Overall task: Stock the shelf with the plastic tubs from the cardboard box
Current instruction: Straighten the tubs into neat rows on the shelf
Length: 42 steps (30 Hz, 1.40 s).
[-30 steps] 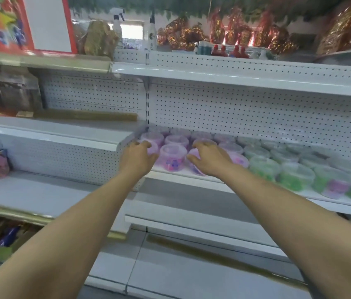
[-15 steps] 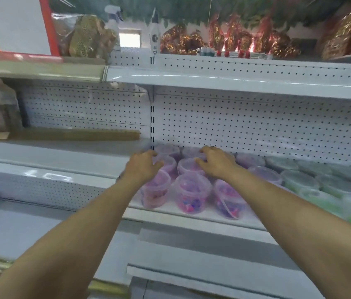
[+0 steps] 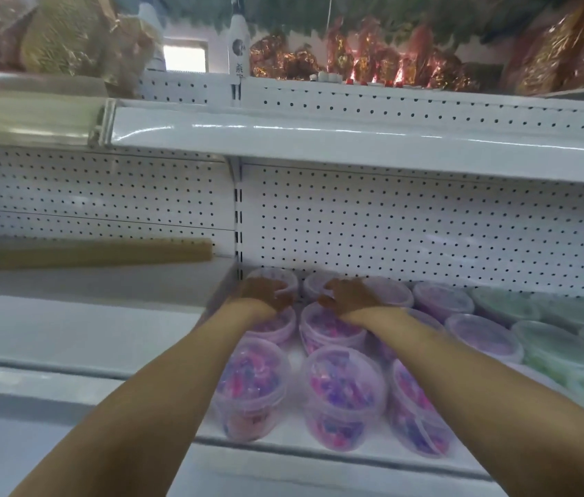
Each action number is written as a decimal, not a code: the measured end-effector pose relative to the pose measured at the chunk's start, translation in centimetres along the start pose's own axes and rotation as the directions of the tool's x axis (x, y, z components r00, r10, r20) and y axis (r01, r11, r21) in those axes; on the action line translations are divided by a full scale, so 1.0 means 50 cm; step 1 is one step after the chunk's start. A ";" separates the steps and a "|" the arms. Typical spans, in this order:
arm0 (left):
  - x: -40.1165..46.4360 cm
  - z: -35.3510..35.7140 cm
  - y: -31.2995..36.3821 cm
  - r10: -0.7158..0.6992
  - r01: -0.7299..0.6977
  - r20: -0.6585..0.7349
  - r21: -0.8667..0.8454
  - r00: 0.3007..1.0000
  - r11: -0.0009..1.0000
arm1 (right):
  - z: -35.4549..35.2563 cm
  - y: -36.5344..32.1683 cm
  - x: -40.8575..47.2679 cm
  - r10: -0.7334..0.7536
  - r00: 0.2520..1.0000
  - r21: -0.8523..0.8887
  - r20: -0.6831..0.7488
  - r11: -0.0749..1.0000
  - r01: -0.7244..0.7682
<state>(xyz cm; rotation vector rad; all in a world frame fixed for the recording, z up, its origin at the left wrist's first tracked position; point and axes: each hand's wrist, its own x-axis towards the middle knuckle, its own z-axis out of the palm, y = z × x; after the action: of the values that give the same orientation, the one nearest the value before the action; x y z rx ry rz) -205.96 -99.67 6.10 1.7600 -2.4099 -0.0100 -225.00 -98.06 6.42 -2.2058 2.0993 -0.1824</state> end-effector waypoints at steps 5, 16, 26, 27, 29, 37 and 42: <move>0.015 0.012 -0.041 0.007 -0.003 0.086 -0.041 0.996 0.999 | 0.008 -0.027 0.006 -0.033 0.999 -0.017 0.001 0.999 0.033; -0.051 -0.040 -0.021 0.072 -0.059 0.088 -0.146 0.993 0.988 | -0.032 -0.029 -0.078 -0.053 0.996 0.004 0.067 0.999 0.053; -0.143 -0.063 -0.001 0.141 -0.137 0.181 -0.037 0.973 0.990 | -0.022 -0.061 -0.164 0.011 0.999 -0.044 0.049 0.999 -0.009; -0.154 -0.065 -0.003 0.143 -0.133 0.178 -0.068 0.974 0.989 | -0.023 -0.064 -0.170 0.012 0.999 -0.027 0.051 1.000 -0.011; -0.179 -0.066 -0.008 0.138 -0.116 0.163 -0.138 0.977 0.984 | -0.021 -0.064 -0.190 0.016 0.999 -0.003 0.036 1.000 -0.016; -0.296 -0.086 -0.002 0.111 -0.109 0.008 -0.130 0.994 0.985 | 0.005 -0.078 -0.311 -0.041 0.996 -0.008 -0.082 0.999 0.041; -0.357 -0.074 0.016 0.082 -0.078 0.062 -0.066 0.995 0.995 | 0.013 -0.097 -0.377 0.030 0.995 -0.048 -0.099 0.998 -0.035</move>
<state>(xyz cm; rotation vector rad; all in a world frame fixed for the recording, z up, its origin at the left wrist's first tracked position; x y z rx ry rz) -200.93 -82.19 7.64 1.6601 -2.4939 -0.1339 -220.98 -79.02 6.03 -2.2328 2.2121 -0.2442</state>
